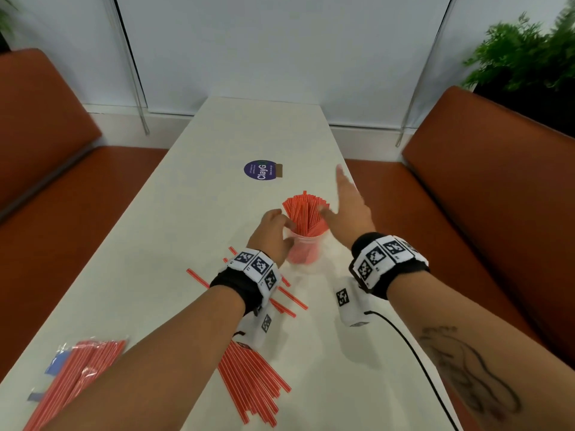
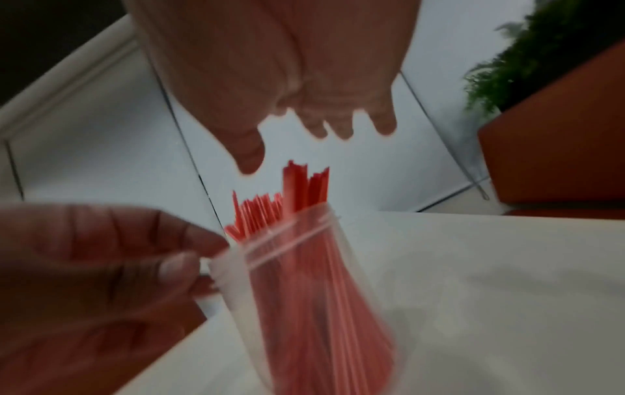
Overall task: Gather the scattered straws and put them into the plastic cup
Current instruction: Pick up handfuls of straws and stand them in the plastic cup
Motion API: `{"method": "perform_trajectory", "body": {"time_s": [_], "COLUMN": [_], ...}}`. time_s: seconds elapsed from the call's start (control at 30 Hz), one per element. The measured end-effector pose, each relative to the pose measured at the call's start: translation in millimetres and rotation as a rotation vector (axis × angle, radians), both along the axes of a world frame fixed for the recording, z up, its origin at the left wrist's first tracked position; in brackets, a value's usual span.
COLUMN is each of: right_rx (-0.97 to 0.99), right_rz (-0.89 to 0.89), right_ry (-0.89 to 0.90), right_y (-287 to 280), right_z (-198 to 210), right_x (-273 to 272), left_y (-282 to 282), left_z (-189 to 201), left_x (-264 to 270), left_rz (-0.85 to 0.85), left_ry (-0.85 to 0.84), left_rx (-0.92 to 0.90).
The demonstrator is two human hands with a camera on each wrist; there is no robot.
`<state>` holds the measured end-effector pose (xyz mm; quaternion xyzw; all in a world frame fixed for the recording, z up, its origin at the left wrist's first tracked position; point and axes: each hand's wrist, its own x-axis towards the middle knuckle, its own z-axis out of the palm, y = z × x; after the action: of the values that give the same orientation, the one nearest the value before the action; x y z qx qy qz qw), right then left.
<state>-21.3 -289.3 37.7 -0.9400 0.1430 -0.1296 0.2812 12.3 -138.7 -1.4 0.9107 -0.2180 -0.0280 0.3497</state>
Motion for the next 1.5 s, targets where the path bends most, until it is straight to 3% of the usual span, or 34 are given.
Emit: {"method": "perform_trajectory", "body": {"time_s": [0.07,0.13,0.23,0.33,0.43,0.6,0.63,0.87,1.2,1.37,1.5], "right_rx": [0.057,0.05,-0.018,-0.021,-0.167,-0.164,-0.211,-0.298,-0.383,-0.44,-0.243], "right_rz": [-0.089,-0.02,0.182,0.38,0.517,0.481,0.532,0.431,0.432,0.441,0.277], "right_ry": [-0.254,-0.322,-0.122,0.271,0.614,0.759,0.761,0.715,0.874,0.793,0.708], "right_y": [3,16,43,73,104,141,170,184,189,193,192], "right_z": [8,13,13,4,-17,-44,-42,-58,-49,-52,-62], "right_x": [-11,-21,-31,-40,-53,-75,-98,-88,-87,-100,-105], "left_y": [16,36,69,95,109,113,139,128,132,133,128], "left_z": [2,6,14,17,14,4,6,-6,-8,-14,-18], "left_x": [4,9,12,2,-17,-51,-84,-105,-109,-107,-106], "left_rz": [0.057,0.123,0.168,0.173,0.178,0.143,0.179,0.2,0.242,0.306,0.319], "left_ry": [0.024,0.075,0.132,0.204,0.296,0.45,0.482,0.609,0.687,0.697,0.706], "left_rx": [-0.021,0.017,0.139,0.329,0.441,0.49,0.481,0.272,0.057,-0.07,-0.129]}}
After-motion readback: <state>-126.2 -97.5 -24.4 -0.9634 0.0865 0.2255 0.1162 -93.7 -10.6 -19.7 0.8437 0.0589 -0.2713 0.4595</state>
